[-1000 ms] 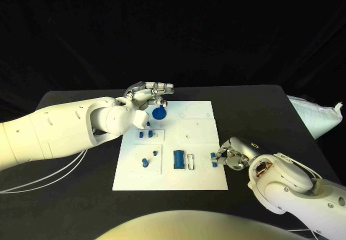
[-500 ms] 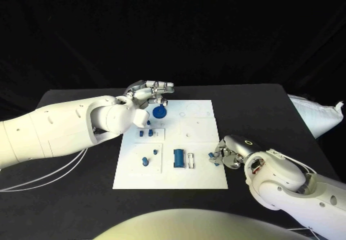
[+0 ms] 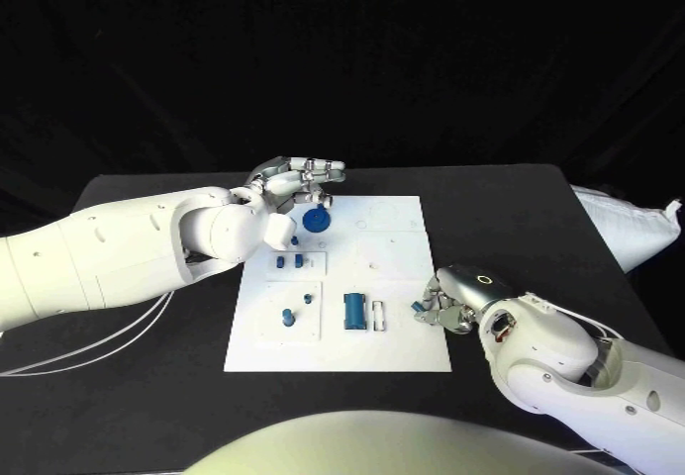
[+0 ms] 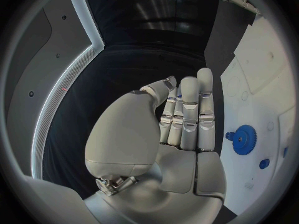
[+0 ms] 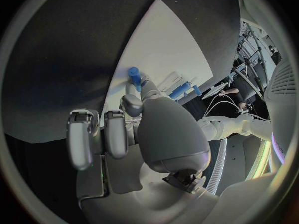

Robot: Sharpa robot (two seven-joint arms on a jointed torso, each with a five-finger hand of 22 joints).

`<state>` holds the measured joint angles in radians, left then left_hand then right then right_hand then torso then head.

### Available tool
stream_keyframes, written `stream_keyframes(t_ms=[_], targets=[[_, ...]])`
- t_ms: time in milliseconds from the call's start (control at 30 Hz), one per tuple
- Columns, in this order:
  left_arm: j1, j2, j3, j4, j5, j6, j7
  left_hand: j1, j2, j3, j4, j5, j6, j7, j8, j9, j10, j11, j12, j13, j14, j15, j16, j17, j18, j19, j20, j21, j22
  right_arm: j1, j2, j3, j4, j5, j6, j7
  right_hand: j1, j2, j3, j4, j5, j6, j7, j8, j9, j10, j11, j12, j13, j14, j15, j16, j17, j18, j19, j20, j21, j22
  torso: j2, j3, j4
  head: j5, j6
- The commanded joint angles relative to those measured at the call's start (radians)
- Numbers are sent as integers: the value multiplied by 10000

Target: Assemble the parts on the task board

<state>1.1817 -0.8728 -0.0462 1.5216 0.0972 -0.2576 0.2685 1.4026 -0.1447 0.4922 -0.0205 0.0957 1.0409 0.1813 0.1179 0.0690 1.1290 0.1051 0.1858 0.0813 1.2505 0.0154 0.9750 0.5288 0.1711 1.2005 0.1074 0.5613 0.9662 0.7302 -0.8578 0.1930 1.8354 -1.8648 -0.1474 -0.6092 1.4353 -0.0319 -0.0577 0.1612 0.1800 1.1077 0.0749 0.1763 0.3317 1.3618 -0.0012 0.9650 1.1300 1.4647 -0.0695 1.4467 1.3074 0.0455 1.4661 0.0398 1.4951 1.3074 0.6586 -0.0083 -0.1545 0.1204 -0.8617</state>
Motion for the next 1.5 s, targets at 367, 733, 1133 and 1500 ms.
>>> stream_keyframes(t_ms=[367,733,1133,1500], targets=[[1,6,7,34,51,229,12,28,87,-65,-26,-5,-84,15,55,0,-85,14,74,17,-54,-3,-18,-29,113,-9,54,-55,-10,-152,36,-156,-92,1064,415,-170,-210,461,889,296,104,70,-16,-242,-31,-20,-71,-197,-160,710,-16,-16,912,-164,370,-9,39,1545,-2,5,-5,17,-18],[1,0,7,52,51,234,14,15,88,-75,-21,-6,-89,18,60,0,-93,17,83,17,-58,-1,-16,-31,112,-10,56,-60,-13,-40,73,-92,170,4303,-1997,-61,-1074,330,1253,1029,336,139,-20,-348,15,85,-47,-89,-83,716,-18,-26,916,-159,364,-5,29,1534,6,3,3,33,-17],[2,-5,8,69,51,234,8,15,88,-75,-21,-6,-89,18,60,0,-93,17,83,17,-58,-1,-16,-31,112,-10,56,-60,-13,39,326,-81,250,5929,-2251,180,-1310,126,1394,1153,886,202,-28,-390,79,132,-52,22,12,730,-21,4,963,-167,390,-9,53,1572,8,-2,-5,55,-38],[2,26,8,42,51,253,9,4,98,-79,-14,-5,-91,19,66,0,-99,18,93,17,-60,2,-13,-34,111,-10,57,-64,-16,74,605,-81,134,6065,-2176,159,-1301,98,1421,1133,971,220,-36,-389,94,142,-59,46,31,735,-26,21,987,-173,403,-11,67,1593,12,4,-10,66,-56]])
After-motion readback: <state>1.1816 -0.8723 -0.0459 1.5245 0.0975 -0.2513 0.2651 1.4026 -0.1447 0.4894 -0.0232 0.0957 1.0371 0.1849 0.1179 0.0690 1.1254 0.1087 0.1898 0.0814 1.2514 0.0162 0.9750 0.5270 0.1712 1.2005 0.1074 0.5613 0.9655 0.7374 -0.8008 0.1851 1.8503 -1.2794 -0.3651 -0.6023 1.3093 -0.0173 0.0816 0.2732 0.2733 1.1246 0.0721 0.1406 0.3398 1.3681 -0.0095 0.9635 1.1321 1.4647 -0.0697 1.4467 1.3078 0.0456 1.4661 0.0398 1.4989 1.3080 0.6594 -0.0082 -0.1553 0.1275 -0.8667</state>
